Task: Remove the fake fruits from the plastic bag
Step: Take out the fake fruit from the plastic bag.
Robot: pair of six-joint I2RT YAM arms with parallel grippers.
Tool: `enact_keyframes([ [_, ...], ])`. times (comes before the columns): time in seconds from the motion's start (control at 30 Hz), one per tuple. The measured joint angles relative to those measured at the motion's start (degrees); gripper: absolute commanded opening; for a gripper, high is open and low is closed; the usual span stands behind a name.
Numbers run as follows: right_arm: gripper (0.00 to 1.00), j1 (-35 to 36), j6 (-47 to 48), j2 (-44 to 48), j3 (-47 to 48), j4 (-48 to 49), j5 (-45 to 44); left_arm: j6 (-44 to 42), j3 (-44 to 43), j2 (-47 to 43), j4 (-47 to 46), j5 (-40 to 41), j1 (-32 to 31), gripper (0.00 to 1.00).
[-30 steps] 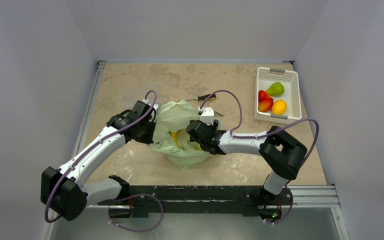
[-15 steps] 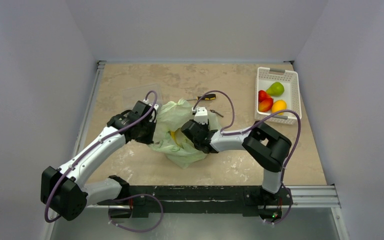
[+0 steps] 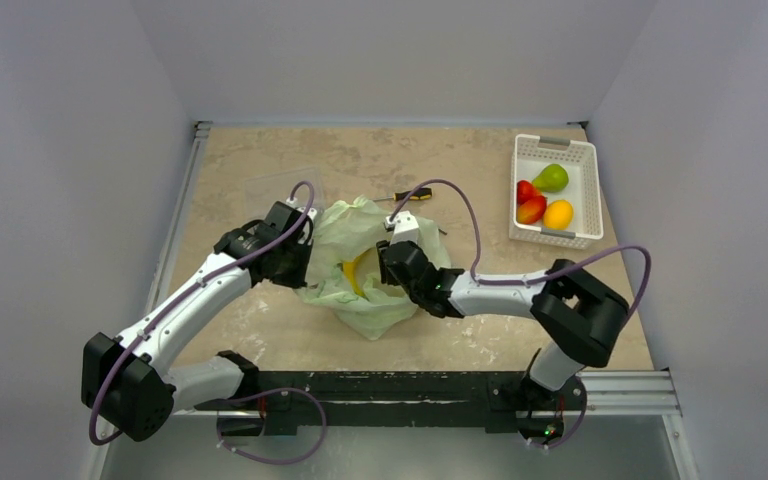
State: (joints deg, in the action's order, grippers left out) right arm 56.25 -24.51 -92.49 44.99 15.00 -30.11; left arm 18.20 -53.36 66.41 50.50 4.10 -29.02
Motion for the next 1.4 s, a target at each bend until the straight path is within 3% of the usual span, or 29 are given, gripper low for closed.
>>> enact_keyframes([
  [0.27, 0.0, 0.04, 7.54, 7.91, -5.86, 10.08, 15.89, 0.02, 0.0, -0.63, 0.02, 1.29, 0.0, 0.0],
  [0.7, 0.0, 0.13, 8.35, 10.93, -9.25, 20.28, 32.57, 0.02, 0.0, -1.14, 0.0, 2.08, 0.0, 0.0],
  [1.1, 0.0, 0.26, 5.57, 10.93, -2.64, 29.75, 33.62, 0.02, 0.0, -1.11, 0.0, 1.49, 0.0, 0.0],
  [1.4, 0.0, 0.52, 7.39, 17.77, -1.79, 24.37, 29.92, 0.0, 0.0, -1.09, -0.52, 1.27, -0.04, 0.0],
])
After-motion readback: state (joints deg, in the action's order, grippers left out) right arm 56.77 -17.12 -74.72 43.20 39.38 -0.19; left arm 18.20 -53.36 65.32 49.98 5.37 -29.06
